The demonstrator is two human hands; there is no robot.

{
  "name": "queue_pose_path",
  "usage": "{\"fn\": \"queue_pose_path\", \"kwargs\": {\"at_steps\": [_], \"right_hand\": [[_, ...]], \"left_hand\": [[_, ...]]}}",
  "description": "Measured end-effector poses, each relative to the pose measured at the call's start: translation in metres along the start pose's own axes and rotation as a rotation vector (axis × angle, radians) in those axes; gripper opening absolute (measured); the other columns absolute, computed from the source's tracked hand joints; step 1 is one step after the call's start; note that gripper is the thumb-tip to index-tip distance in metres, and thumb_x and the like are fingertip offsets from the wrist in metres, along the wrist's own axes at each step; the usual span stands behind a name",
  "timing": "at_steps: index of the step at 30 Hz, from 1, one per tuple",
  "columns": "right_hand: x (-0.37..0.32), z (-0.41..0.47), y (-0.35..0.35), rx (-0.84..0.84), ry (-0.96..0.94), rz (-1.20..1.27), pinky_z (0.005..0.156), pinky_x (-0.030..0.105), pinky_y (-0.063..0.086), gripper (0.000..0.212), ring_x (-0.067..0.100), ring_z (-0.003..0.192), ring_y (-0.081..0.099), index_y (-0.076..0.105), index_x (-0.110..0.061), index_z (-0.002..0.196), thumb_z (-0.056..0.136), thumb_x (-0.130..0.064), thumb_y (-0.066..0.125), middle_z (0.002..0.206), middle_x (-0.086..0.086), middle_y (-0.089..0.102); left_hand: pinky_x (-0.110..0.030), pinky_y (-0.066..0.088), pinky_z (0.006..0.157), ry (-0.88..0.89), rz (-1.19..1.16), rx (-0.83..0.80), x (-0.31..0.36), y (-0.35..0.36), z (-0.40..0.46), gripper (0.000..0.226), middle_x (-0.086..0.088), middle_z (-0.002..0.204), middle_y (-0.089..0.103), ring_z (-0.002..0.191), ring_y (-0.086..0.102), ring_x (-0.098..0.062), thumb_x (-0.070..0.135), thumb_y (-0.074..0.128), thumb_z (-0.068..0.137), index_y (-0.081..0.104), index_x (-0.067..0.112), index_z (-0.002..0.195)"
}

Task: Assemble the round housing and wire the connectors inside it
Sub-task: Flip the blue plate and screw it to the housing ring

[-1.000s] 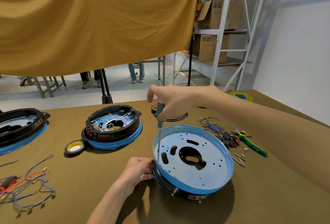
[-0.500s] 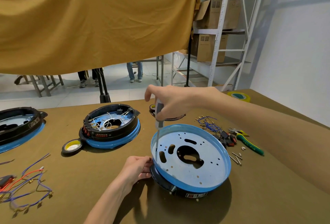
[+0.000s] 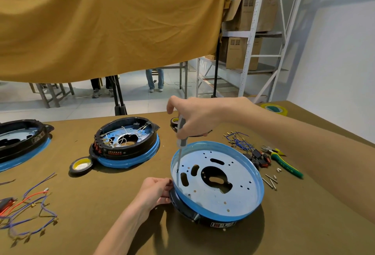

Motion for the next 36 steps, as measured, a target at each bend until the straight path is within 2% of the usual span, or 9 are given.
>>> {"fn": "queue_pose_path", "kwargs": {"at_steps": [5, 9, 12, 15, 20, 25, 29, 33, 36], "right_hand": [[0.001, 0.003, 0.001, 0.094, 0.012, -0.142, 0.047, 0.032, 0.056, 0.039, 0.013, 0.048, 0.067, 0.04, -0.016, 0.12, 0.1, -0.045, 0.057, 0.084, 0.005, 0.07], [0.004, 0.002, -0.002, -0.055, 0.034, 0.02, 0.043, 0.022, 0.049, 0.058, 0.011, 0.05, 0.064, 0.032, -0.016, 0.13, 0.091, -0.025, 0.074, 0.089, 0.011, 0.07], [0.004, 0.007, 0.001, 0.003, 0.047, -0.036, 0.04, 0.023, 0.048, 0.044, 0.016, 0.045, 0.064, 0.036, -0.012, 0.122, 0.099, -0.039, 0.063, 0.072, 0.009, 0.071], [0.005, 0.006, 0.002, -0.063, 0.043, 0.003, 0.045, 0.024, 0.051, 0.053, 0.02, 0.057, 0.066, 0.033, -0.017, 0.126, 0.094, -0.036, 0.071, 0.084, 0.01, 0.07], [0.006, 0.009, 0.003, 0.008, 0.046, -0.092, 0.039, 0.023, 0.047, 0.04, 0.018, 0.043, 0.066, 0.036, -0.014, 0.116, 0.101, -0.044, 0.057, 0.065, 0.008, 0.071], [0.007, 0.008, 0.0, -0.084, 0.011, 0.011, 0.041, 0.022, 0.048, 0.06, 0.01, 0.04, 0.059, 0.029, -0.015, 0.126, 0.09, -0.025, 0.076, 0.084, 0.015, 0.068], [0.006, 0.013, 0.001, 0.015, -0.003, -0.048, 0.039, 0.022, 0.047, 0.048, 0.014, 0.04, 0.062, 0.033, -0.015, 0.12, 0.097, -0.043, 0.065, 0.073, 0.008, 0.069], [0.007, 0.012, -0.004, -0.042, -0.028, -0.02, 0.05, 0.033, 0.059, 0.061, 0.018, 0.062, 0.069, 0.034, -0.021, 0.124, 0.085, -0.031, 0.079, 0.094, 0.011, 0.066], [0.01, 0.014, -0.008, 0.086, -0.025, -0.145, 0.053, 0.037, 0.058, 0.052, 0.023, 0.071, 0.072, 0.039, -0.02, 0.121, 0.09, -0.043, 0.074, 0.086, 0.002, 0.069]], "left_hand": [[-0.027, 0.058, 0.062, 0.007, 0.008, -0.002, 0.0, 0.0, -0.001, 0.023, -0.013, 0.092, 0.078, 0.077, 0.076, -0.02, 0.021, 0.061, 0.102, 0.076, 0.004, 0.104], [-0.025, 0.057, 0.06, 0.005, 0.014, -0.004, 0.0, 0.0, -0.002, 0.023, -0.01, 0.085, 0.079, 0.07, 0.075, -0.017, 0.02, 0.061, 0.102, 0.076, 0.004, 0.102], [-0.024, 0.057, 0.06, 0.017, 0.034, 0.001, 0.001, 0.0, -0.003, 0.024, -0.008, 0.08, 0.078, 0.068, 0.074, -0.014, 0.02, 0.059, 0.103, 0.077, 0.004, 0.101], [-0.023, 0.056, 0.059, 0.021, 0.047, -0.004, 0.001, 0.0, -0.004, 0.024, -0.005, 0.076, 0.077, 0.065, 0.073, -0.012, 0.019, 0.058, 0.103, 0.076, 0.003, 0.101], [-0.026, 0.057, 0.063, 0.005, 0.033, -0.008, 0.002, 0.0, -0.004, 0.024, -0.012, 0.091, 0.077, 0.077, 0.074, -0.019, 0.02, 0.059, 0.103, 0.075, 0.004, 0.106], [-0.026, 0.057, 0.061, -0.012, 0.013, -0.011, 0.003, 0.0, -0.006, 0.023, -0.016, 0.095, 0.077, 0.076, 0.073, -0.02, 0.019, 0.061, 0.102, 0.076, 0.002, 0.104], [-0.026, 0.057, 0.063, -0.018, 0.006, -0.02, 0.004, 0.0, -0.007, 0.023, -0.014, 0.093, 0.077, 0.077, 0.073, -0.02, 0.018, 0.061, 0.101, 0.076, 0.001, 0.103], [-0.031, 0.061, 0.07, -0.037, -0.045, -0.026, 0.004, 0.0, -0.008, 0.026, -0.018, 0.098, 0.076, 0.084, 0.073, -0.025, 0.024, 0.062, 0.101, 0.075, 0.001, 0.105], [-0.036, 0.064, 0.079, -0.029, -0.092, -0.017, 0.004, 0.003, -0.011, 0.028, -0.016, 0.101, 0.078, 0.097, 0.075, -0.031, 0.03, 0.063, 0.1, 0.073, 0.004, 0.107]]}}
Point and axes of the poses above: each hand's wrist, its own z-axis towards the middle knuckle, its own y-axis out of the palm, x = y × z, the point moved 5 cm from there along z, towards the middle knuckle
